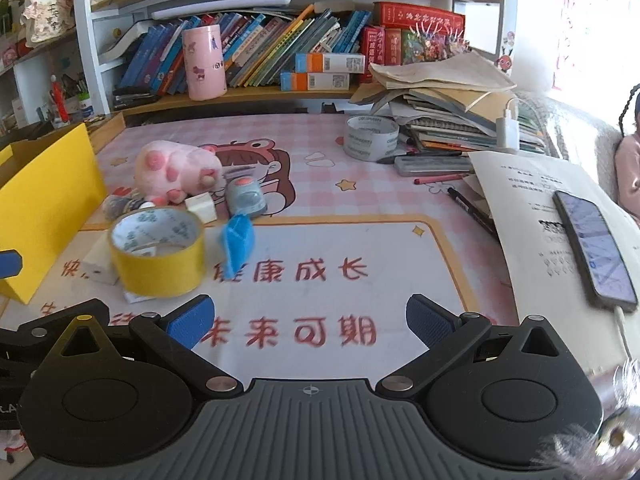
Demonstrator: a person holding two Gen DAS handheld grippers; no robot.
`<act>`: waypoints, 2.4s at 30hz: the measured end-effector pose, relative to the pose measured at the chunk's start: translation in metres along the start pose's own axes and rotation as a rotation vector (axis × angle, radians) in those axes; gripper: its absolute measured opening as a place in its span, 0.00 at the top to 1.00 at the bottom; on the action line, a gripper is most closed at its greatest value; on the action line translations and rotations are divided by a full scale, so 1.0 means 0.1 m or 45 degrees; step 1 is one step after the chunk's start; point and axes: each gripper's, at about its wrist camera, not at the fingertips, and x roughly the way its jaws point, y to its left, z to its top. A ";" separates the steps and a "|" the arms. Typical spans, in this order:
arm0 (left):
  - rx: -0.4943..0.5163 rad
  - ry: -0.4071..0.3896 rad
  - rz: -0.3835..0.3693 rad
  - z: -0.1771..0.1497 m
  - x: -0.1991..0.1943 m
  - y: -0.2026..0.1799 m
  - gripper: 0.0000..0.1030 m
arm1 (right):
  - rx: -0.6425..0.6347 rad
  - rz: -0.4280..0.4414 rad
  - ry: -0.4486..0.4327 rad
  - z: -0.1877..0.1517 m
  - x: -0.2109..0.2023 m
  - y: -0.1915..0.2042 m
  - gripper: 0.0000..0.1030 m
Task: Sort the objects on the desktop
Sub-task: 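Close the right tool on the blue plastic object while the left tool approaches the yellow tape roll, then close the left tool on the yellow tape roll while the right tool lifts the blue object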
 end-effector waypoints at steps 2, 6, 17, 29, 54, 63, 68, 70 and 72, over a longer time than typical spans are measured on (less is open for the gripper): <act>-0.015 0.003 0.037 0.05 0.06 -0.02 0.00 | -0.005 0.018 0.007 0.07 0.09 -0.06 0.00; -0.034 -0.005 0.092 0.17 0.17 -0.02 0.00 | -0.017 0.074 -0.011 0.23 0.25 -0.15 0.00; -0.007 0.089 0.187 0.34 0.56 0.02 0.00 | -0.168 0.220 0.069 0.53 0.83 -0.06 0.22; -0.026 0.142 0.191 0.29 0.54 0.08 0.00 | -0.217 0.342 0.153 0.57 1.08 0.21 0.46; 0.083 0.251 0.153 0.34 1.20 -0.22 0.00 | -0.156 0.272 0.218 0.46 1.03 -0.43 0.68; 0.033 0.236 0.158 0.31 1.13 -0.19 0.09 | -0.208 0.276 0.174 0.45 0.98 -0.40 0.43; -0.046 0.172 0.124 0.38 0.88 -0.16 0.09 | -0.191 0.268 0.187 0.49 1.08 -0.39 0.42; -0.078 0.157 0.110 0.39 0.78 -0.14 0.09 | -0.181 0.262 0.190 0.50 1.12 -0.38 0.43; -0.102 0.147 0.101 0.39 0.70 -0.13 0.09 | -0.174 0.254 0.201 0.49 1.15 -0.39 0.46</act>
